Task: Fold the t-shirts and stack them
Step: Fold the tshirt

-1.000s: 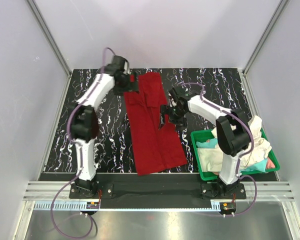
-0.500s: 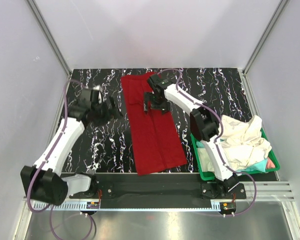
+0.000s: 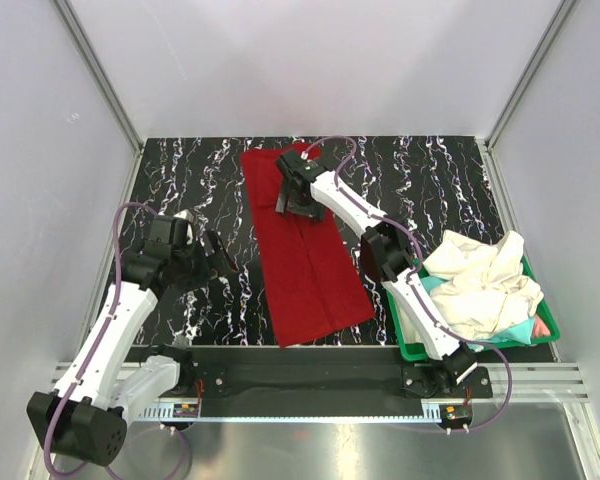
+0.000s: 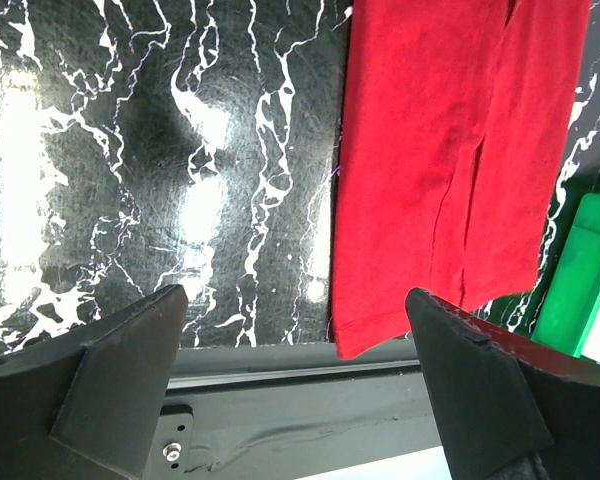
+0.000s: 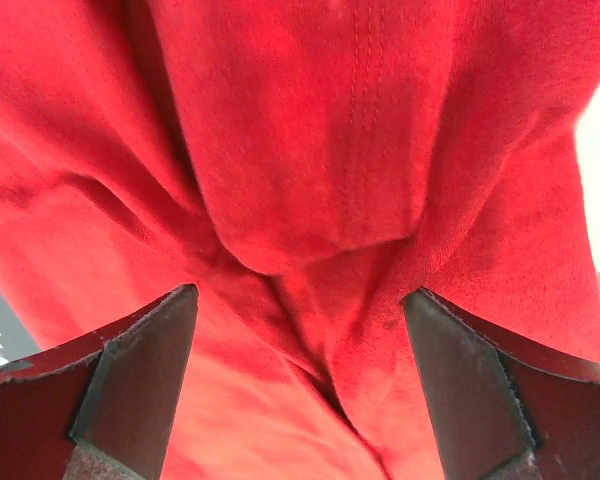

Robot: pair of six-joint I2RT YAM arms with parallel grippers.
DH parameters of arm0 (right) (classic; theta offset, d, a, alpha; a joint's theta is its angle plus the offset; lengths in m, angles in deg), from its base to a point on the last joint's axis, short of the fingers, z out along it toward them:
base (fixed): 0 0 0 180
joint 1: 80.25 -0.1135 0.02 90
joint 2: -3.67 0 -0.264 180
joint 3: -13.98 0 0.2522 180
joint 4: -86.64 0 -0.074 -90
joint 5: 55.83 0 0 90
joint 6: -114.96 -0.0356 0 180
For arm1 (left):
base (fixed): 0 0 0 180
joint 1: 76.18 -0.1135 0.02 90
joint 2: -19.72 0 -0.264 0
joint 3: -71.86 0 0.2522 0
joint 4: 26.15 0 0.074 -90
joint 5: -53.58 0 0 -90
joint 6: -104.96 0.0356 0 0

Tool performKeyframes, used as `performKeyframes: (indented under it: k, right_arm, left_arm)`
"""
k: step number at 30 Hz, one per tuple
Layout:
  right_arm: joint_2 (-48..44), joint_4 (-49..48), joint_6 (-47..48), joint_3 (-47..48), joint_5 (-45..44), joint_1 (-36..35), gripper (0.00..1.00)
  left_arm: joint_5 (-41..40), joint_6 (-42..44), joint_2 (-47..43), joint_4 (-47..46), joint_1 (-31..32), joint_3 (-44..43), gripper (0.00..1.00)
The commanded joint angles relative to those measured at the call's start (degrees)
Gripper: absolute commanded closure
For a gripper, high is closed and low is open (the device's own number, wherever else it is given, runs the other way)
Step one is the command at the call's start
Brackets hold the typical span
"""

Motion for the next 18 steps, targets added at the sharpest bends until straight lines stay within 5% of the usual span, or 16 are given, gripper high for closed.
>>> performKeyframes:
  k: [1,5,10,14,18]
  right_arm:
    - [6.59,-0.36,-10.3,4.49,0.11,0.4,0.09]
    - [4.85,-6.59,-13.22,3.79,5.67,1.37,0.01]
    - [-3.93,-10.21,-2.88,-1.82,4.26,1.28,0.0]
    - [-15.86,-9.07,6.61,-9.18,4.08,1.28,0.0]
    - [-27.3,-9.06,13.84,-18.42,9.86,1.54,0.0]
  left_arm:
    - [-1.29,-0.26,0.11,-0.09,-0.52,-0.4,0.01]
    - [1.69,0.26,1.17,-1.66,-0.52,0.03,0.01]
    - [9.85,-1.83,5.03,-7.89,-0.43,7.03,0.07]
    - [16.63,-10.6,6.52,-20.7,1.06,14.7,0.18]
    - [14.11,-17.48,10.48,-25.21,8.68,16.73,0.3]
